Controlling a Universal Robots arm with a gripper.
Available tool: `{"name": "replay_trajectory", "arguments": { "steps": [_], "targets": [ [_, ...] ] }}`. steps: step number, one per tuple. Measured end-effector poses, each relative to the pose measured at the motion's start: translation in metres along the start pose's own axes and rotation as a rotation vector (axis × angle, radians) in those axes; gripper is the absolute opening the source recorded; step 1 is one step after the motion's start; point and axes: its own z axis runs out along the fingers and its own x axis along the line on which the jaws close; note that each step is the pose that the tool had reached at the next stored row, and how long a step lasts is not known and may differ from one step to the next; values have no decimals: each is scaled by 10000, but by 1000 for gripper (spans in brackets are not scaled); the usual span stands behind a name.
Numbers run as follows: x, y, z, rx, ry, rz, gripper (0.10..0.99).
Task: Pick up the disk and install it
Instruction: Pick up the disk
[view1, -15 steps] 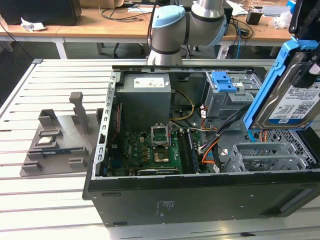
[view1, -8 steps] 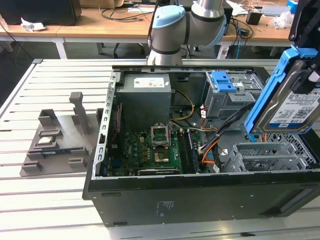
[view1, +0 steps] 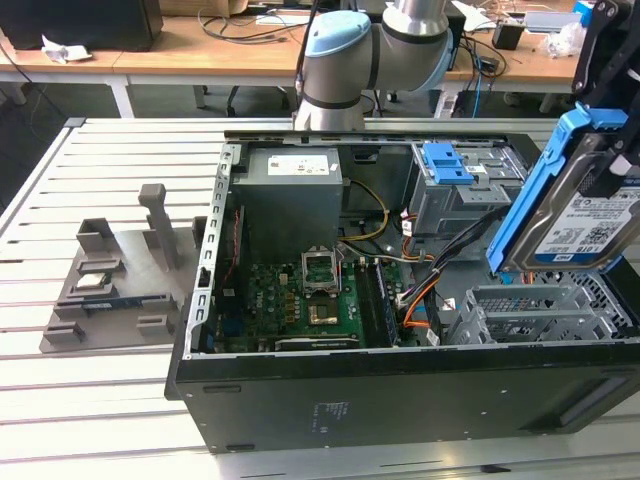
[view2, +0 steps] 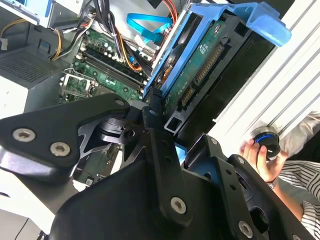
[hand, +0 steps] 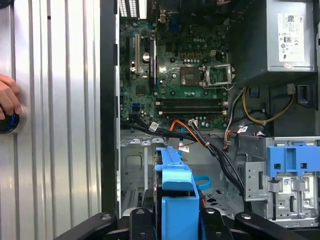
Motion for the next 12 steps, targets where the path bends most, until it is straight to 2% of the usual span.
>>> {"name": "replay_trajectory", "arguments": {
  "steps": [6, 12],
  "targets": [
    [38, -5, 91, 0, 0, 0, 369],
    [105, -8, 135, 0, -1, 0, 369]
  ]
}}
